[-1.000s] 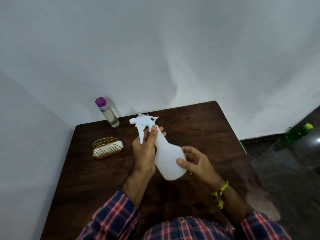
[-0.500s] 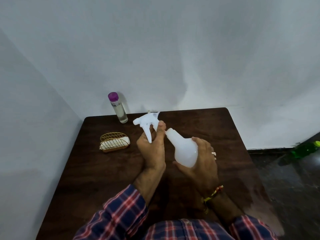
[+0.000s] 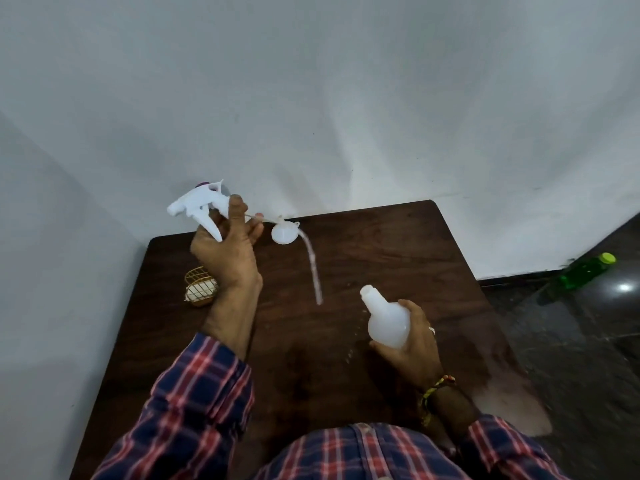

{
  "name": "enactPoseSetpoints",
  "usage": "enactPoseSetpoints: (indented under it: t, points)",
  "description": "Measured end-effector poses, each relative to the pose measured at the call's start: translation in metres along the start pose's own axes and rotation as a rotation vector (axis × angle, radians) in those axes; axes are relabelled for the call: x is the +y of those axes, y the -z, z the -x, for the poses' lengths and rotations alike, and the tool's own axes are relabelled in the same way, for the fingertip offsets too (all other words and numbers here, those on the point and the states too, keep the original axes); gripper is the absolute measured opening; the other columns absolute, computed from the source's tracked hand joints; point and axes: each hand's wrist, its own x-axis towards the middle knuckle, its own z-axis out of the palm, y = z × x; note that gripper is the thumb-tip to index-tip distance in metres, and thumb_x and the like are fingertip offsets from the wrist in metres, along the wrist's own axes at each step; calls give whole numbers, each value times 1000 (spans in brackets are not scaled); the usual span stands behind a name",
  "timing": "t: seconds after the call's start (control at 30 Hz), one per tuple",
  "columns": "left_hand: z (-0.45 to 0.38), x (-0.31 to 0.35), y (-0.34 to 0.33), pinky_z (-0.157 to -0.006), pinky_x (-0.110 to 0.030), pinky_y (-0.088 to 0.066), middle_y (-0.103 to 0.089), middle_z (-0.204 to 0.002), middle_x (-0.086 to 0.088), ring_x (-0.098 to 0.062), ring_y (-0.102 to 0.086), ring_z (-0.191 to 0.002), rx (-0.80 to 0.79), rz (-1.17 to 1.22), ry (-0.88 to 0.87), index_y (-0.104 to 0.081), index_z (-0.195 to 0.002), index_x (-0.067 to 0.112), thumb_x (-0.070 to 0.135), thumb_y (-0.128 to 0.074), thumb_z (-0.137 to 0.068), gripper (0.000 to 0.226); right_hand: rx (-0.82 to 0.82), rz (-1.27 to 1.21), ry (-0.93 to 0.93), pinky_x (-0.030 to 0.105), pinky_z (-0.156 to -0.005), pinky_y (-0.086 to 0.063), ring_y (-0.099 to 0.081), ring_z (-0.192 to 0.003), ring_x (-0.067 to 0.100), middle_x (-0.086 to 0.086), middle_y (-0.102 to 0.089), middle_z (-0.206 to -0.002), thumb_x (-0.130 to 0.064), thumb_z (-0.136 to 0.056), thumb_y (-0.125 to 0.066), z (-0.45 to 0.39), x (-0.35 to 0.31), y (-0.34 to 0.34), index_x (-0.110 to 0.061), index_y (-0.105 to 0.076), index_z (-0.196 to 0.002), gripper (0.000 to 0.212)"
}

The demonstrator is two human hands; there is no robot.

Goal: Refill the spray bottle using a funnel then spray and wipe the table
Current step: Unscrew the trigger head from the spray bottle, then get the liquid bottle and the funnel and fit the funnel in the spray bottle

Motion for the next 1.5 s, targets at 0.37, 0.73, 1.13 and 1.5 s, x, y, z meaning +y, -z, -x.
enactPoseSetpoints:
  t: [0.37,0.73,1.13,1.5]
  points:
    - [-5,-126,85,-59,-31,-61,-73,-90,-14,-17,-72,-67,278,-470,288,-68,-105,3,30,-77,-81,37,-18,52,-108,42,-96,-47,-52,-113,19,-7,-54,-126,-60,-53,-83,-21,-7,-15,-31,-40,-134,96]
    - [13,-184,162,-58,-28,-58,-67,-109,-17,-25,-69,-80,393,-367,754,-63,-117,0,21,-74,-84,40,-11,-38,-152,46,-96,-50,-49,-120,23,2,-46,-135,-32,-57,-92,-36,0,-46,-18,-37,-135,97]
    - [5,-170,200,-89,-40,-50,-66,-118,-13,-33,-61,-110,12,-1242,528,-65,-116,10,65,-68,-73,70,113,-29,-323,49,-93,-52,-54,-118,36,15,-49,-133,-28,-58,-93,-23,-2,-63,-7,-33,-137,101]
    - [43,-154,188,-83,-44,-51,-50,-124,-17,-33,-55,-111,-125,-1475,331,-42,-123,10,60,-71,-73,77,33,-139,-825,46,-94,-51,-58,-113,41,25,-58,-124,-32,-65,-88,2,-33,-84,7,-28,-125,93]
